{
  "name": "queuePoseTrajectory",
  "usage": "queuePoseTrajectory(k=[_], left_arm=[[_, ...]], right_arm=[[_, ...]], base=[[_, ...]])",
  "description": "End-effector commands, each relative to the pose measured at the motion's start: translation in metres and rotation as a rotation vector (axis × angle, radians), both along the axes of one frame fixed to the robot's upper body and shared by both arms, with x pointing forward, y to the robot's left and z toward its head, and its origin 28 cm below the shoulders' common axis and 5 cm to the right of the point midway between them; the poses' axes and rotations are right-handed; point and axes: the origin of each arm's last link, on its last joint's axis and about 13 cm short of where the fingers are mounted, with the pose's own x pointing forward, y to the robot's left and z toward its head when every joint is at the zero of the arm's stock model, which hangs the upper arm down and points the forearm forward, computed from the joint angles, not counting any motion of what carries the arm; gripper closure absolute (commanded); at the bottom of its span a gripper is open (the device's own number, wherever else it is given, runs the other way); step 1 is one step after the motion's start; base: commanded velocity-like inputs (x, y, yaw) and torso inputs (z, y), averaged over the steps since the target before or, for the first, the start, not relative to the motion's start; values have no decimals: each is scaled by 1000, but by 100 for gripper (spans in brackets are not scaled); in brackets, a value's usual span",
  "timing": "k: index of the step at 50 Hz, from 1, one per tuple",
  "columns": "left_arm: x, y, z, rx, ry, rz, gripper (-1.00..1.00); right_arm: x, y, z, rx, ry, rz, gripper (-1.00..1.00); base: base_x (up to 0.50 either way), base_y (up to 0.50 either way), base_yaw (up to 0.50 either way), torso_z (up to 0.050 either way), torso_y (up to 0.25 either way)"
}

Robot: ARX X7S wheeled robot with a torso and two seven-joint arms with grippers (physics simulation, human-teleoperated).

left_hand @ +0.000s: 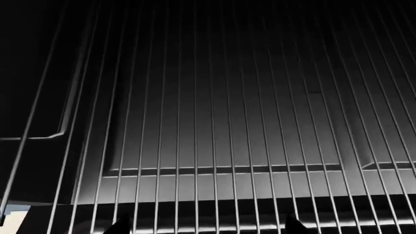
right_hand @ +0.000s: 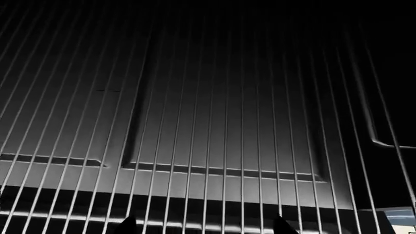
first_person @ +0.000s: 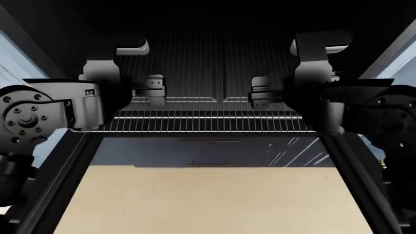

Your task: Fully slide the bottom oven rack out.

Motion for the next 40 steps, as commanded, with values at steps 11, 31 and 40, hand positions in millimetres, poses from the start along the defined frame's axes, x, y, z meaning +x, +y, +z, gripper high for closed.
queuePoseTrajectory(k=[11,31,40], left_arm=[[7,-2,-38,25,56,-5,-100],[-7,-2,-72,68,149,-23,-100],[-23,3,-78,110,266,-37,-100]], right_arm=[[9,3,-27,-19,62,-7,-100],[0,3,-57,-20,157,-4,-100],[-20,2,-72,-30,274,33,-100]], base=[[0,0,0,0,0],[3,1,1,0,-10],[-2,0,1,0,-12]])
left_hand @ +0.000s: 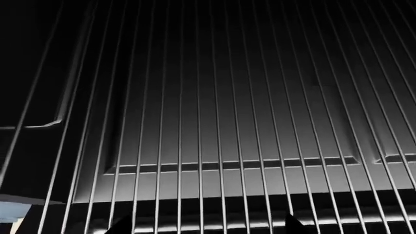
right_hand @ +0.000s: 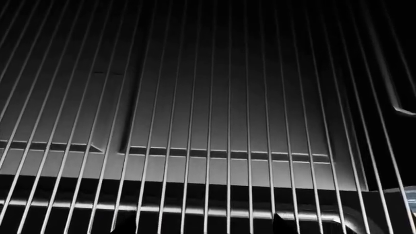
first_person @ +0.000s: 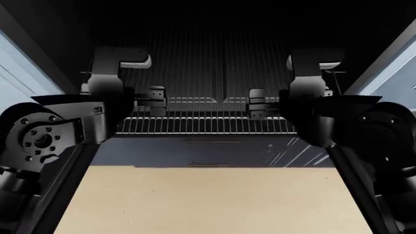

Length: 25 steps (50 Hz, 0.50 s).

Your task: Fully slide the bottom oven rack out.

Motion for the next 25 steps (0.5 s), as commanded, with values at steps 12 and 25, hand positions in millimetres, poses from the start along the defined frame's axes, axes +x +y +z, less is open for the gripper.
queuePoseTrajectory(k=[12,25], left_arm=[[-29,5,-65,82,427,-38,-100],[-63,6,-94,93,535,-45,-100]], right_arm=[[-38,-7,-72,-89,325,53,-100],[-72,-13,-98,-83,407,63,-100]], base=[[-3,0,0,0,-13],[-5,0,0,0,-14]])
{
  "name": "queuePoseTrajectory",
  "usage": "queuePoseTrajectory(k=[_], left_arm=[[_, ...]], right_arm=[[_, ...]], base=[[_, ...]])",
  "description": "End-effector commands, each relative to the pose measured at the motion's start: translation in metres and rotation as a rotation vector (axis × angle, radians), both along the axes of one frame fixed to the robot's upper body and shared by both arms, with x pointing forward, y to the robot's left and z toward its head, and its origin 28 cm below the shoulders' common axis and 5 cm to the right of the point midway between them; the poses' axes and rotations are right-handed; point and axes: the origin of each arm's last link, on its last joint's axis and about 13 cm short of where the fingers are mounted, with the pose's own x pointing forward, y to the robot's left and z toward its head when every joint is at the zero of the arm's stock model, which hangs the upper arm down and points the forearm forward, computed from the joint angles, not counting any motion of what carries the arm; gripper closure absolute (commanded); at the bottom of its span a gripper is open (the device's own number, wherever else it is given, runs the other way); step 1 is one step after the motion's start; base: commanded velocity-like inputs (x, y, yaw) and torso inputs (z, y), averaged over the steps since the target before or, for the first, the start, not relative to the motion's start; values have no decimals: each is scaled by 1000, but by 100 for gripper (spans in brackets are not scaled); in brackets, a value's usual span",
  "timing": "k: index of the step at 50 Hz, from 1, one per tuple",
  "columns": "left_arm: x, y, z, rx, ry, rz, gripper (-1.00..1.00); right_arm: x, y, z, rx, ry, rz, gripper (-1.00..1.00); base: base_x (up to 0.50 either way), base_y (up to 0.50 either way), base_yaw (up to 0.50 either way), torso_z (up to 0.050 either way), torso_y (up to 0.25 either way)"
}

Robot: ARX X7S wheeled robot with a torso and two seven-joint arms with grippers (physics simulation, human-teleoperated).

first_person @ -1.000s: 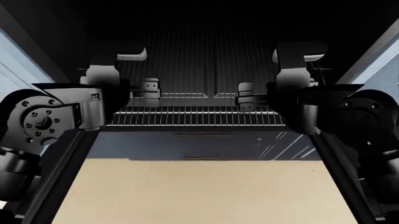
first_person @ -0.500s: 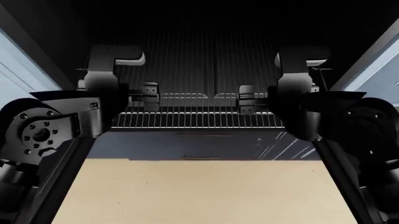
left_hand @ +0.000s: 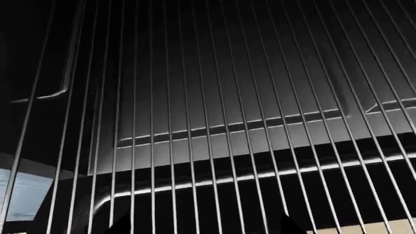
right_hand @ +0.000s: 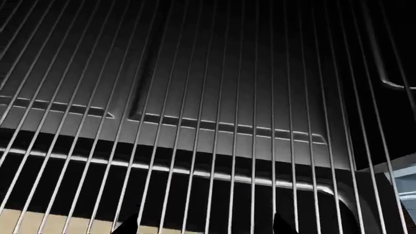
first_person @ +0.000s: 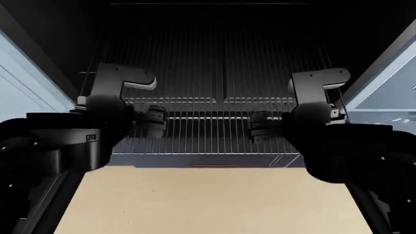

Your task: Fully slide the bottom oven rack out.

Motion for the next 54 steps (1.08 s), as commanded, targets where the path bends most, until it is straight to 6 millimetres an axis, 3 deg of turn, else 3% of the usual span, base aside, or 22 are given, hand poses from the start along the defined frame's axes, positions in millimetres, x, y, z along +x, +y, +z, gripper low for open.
queuePoseTrajectory(k=[1,8,20,31,54], left_arm=[[-28,10,-88,-8,524,18,-100],[-50,10,-104,-37,582,9,-100],[-66,19,-112,-62,630,16,-100],[-79,24,-116,-66,679,15,-100],[-108,33,-123,-20,753,17,-100]], right_arm=[[-32,-11,-79,-23,444,6,-100],[-45,-16,-89,-14,473,-4,-100],[-63,-16,-105,-6,522,5,-100],[-95,-20,-121,0,572,4,-100],[-114,-23,-118,13,594,12,-100]], base=[[0,0,-3,0,-15],[-4,0,0,0,-15],[-2,0,0,0,-16],[-2,0,0,0,-17],[-4,0,0,0,-16]])
